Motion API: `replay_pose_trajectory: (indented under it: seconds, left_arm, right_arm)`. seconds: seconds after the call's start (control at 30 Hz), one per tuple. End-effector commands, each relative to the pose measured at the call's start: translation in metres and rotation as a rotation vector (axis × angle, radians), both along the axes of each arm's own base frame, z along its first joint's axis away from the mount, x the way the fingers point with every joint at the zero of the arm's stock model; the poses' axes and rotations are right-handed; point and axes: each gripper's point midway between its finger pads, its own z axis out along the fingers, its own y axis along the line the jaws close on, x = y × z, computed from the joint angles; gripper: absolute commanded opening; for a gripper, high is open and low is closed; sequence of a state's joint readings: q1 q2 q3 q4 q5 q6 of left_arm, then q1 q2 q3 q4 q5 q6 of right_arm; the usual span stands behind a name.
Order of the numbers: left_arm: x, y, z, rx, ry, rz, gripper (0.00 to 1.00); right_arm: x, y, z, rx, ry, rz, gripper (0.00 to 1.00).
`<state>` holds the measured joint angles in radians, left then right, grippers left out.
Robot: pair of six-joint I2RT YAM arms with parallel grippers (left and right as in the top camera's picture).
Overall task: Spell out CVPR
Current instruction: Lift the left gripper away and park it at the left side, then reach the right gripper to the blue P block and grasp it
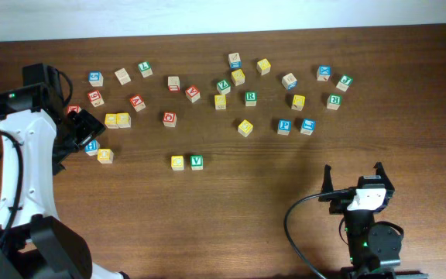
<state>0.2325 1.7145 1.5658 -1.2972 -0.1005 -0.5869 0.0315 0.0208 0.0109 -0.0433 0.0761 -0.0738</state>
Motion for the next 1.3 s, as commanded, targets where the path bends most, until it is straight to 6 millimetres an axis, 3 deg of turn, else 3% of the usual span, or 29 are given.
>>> replay_pose_trajectory:
  seconds: [0.0, 0.07, 0.13, 0.23, 0.3, 0.33, 0.4, 0.47, 0.57, 0.67, 0.73, 0.83, 0.9, 1.0, 1.03, 1.1, 1.13, 1.17, 1.23, 1.27]
  left_arm:
    - [0.0, 0.001, 0.004, -0.004, -0.012, 0.004, 0.99]
    - [0.0, 0.001, 0.004, -0.005, -0.012, 0.004, 0.99]
    - [0.0, 0.001, 0.004, -0.004, -0.012, 0.004, 0.99]
    - [0.0, 0.002, 0.004, -0.004, -0.012, 0.007, 0.99]
    - [0.0, 0.0, 0.004, -0.004, -0.012, 0.003, 0.99]
    - [0.0, 0.001, 0.004, -0.004, -0.012, 0.004, 0.99]
    - [0.0, 0.001, 0.004, -0.004, -0.012, 0.004, 0.99]
    - [0.0, 0.001, 0.004, -0.005, -0.012, 0.004, 0.99]
    - [0.0, 0.001, 0.004, -0.004, -0.012, 0.005, 0.99]
    - [0.0, 0.001, 0.004, -0.004, -0.012, 0.004, 0.99]
    - [0.0, 0.001, 0.004, -0.004, -0.012, 0.004, 0.99]
    - [0.0, 0.001, 0.004, -0.004, -0.012, 0.004, 0.99]
    - [0.0, 0.001, 0.004, -0.004, -0.012, 0.005, 0.99]
    - [0.0, 0.001, 0.004, -0.004, -0.012, 0.005, 0.99]
    - [0.0, 0.001, 0.004, -0.004, -0.012, 0.004, 0.99]
    - [0.0, 0.001, 0.004, -0.004, -0.012, 0.004, 0.99]
    - [0.0, 0.001, 0.004, -0.004, -0.012, 0.004, 0.99]
    - [0.0, 0.001, 0.004, -0.004, -0.012, 0.004, 0.99]
    - [0.0, 0.001, 0.004, -0.004, -0.012, 0.004, 0.99]
    - [0.0, 0.001, 0.004, -0.004, -0.012, 0.005, 0.99]
  right_arm:
    - [-0.01, 0.065, 0.009, 0.218, -0.009, 0.38, 0.98]
    - [-0.056, 0.134, 0.025, 0.375, 0.043, 0.864, 0.98]
    - [-0.07, 0.146, 0.025, 0.438, 0.097, 0.965, 0.98]
    - [-0.07, 0.145, 0.036, 0.448, 0.06, 0.97, 0.98]
    - [-0.075, 0.14, 0.079, 0.435, -0.13, 0.978, 0.98]
    - [-0.084, 0.134, 0.111, 0.419, -0.283, 0.979, 0.98]
    - [-0.096, 0.121, 0.152, 0.392, -0.483, 0.934, 0.99]
    - [-0.1, 0.108, 0.181, 0.387, -0.587, 0.853, 0.98]
    - [-0.112, 0.098, 0.221, 0.246, -0.701, 0.757, 0.98]
    - [-0.098, 0.097, 0.259, 0.105, -0.625, 0.673, 0.98]
    - [-0.058, 0.102, 0.283, 0.143, -0.474, 0.686, 0.98]
    - [0.023, 0.134, 0.276, 0.227, -0.105, 0.865, 0.98]
    - [0.056, 0.141, 0.276, 0.271, 0.013, 0.905, 0.98]
    - [0.088, 0.136, 0.252, 0.216, 0.198, 0.834, 0.98]
    - [0.102, 0.114, 0.232, 0.201, 0.302, 0.66, 0.98]
    - [0.109, 0.069, 0.182, 0.152, 0.502, 0.359, 0.98]
    - [0.108, 0.062, 0.162, 0.151, 0.582, 0.312, 0.98]
    - [0.108, 0.067, 0.156, 0.165, 0.606, 0.34, 0.98]
    - [0.099, 0.104, 0.157, 0.288, 0.64, 0.556, 0.98]
    - [0.096, 0.11, 0.159, 0.305, 0.644, 0.599, 0.98]
